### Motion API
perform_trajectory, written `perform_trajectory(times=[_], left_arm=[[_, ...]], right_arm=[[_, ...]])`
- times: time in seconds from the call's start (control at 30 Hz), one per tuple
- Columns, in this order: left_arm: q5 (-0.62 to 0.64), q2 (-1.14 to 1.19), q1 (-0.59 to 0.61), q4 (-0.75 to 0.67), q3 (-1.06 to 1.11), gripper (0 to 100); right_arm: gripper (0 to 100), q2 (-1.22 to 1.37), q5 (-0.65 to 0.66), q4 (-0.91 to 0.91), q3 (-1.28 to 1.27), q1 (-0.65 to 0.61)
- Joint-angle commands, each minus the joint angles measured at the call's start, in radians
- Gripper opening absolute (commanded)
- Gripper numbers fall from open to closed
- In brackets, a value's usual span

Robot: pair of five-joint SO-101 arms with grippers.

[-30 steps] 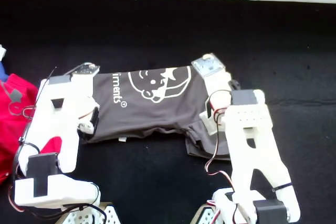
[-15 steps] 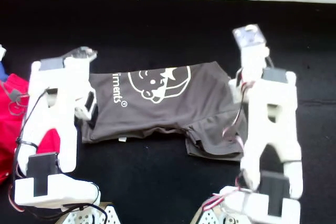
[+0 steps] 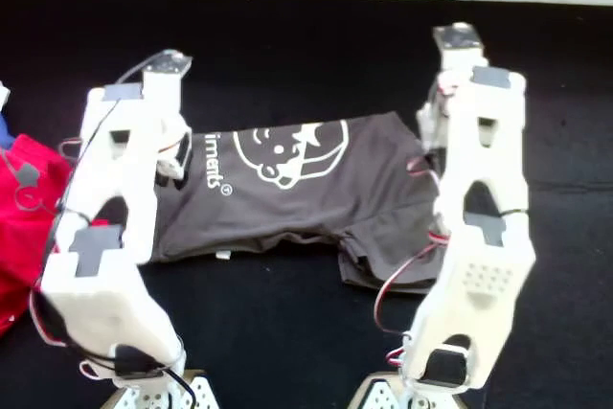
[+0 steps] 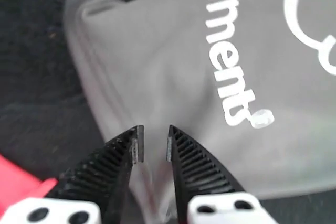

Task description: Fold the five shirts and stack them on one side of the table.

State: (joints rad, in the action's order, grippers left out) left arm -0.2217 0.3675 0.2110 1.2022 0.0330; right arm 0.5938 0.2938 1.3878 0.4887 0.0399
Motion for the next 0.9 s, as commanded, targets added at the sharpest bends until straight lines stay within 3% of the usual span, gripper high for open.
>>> perform_trajectory(times=[0.0, 0.4, 0.73, 0.87], left_arm=[[0.021, 0.104, -0.004, -0.017, -0.105, 9], [0.017, 0.358, 0.107, 0.166, -0.466, 9], [0.017, 0.536, 0.085, 0.5, -0.969, 9], [0.018, 0.53, 0.061, 0.572, -1.09, 9]], right_arm=[[11.2, 0.056, -0.011, 0.076, 0.127, -0.064], [11.2, 0.321, 0.051, 0.094, 0.357, 0.076], [11.2, 0.323, 0.052, 0.369, 0.742, 0.094], [11.2, 0.321, 0.048, 0.378, 0.86, 0.094]])
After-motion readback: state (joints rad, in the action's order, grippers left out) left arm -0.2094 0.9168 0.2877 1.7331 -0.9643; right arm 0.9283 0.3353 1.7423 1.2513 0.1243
